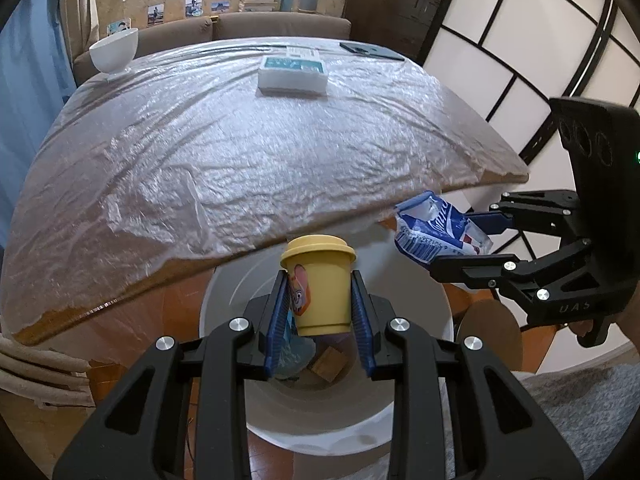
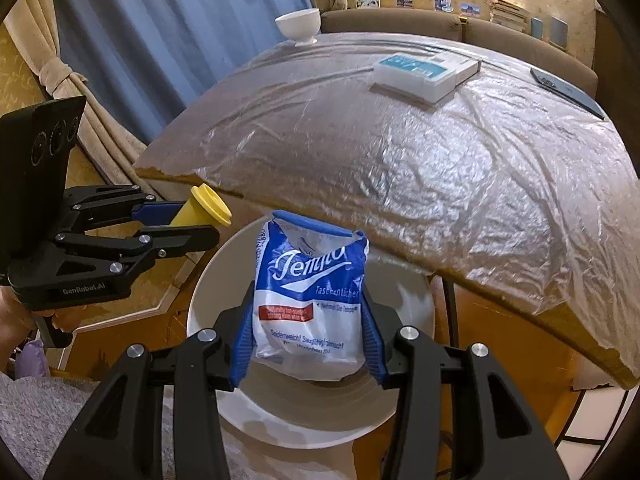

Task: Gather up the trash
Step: 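Carry the yellow cup and Tempo pack off the table over the white bin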

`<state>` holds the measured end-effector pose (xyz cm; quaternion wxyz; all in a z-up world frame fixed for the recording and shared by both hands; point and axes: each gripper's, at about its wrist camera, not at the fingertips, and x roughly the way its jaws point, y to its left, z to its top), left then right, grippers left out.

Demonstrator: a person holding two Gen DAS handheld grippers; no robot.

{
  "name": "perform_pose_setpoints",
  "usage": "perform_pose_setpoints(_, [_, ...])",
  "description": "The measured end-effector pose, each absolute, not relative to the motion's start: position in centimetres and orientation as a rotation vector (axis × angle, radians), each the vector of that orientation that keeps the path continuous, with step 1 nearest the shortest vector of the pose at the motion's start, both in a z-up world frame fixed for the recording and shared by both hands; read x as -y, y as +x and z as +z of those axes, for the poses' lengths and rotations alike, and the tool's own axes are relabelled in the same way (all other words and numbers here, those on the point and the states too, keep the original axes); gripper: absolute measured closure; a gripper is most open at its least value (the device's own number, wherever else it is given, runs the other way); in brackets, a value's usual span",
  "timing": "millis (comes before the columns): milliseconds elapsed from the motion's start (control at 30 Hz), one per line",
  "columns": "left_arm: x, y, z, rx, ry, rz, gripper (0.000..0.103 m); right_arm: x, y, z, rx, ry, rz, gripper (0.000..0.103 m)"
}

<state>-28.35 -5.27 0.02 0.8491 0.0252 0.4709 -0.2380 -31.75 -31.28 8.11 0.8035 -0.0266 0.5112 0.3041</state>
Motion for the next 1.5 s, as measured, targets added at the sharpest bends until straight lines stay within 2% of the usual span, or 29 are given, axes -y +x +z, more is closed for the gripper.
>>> perform_pose_setpoints(933, [5.3, -28.5, -6.3, -1.13, 0.099, -0.452, 0.071, 30.2, -31.3, 1.8, -1.222, -0.089, 0.606, 0.058])
perform_pose_setpoints(1500, [6.4, -27.5, -8.3, -1.189, 0.133, -0.434, 0.071, 28.9, -31.0, -1.2, -1.263, -0.094, 0.562, 0.058])
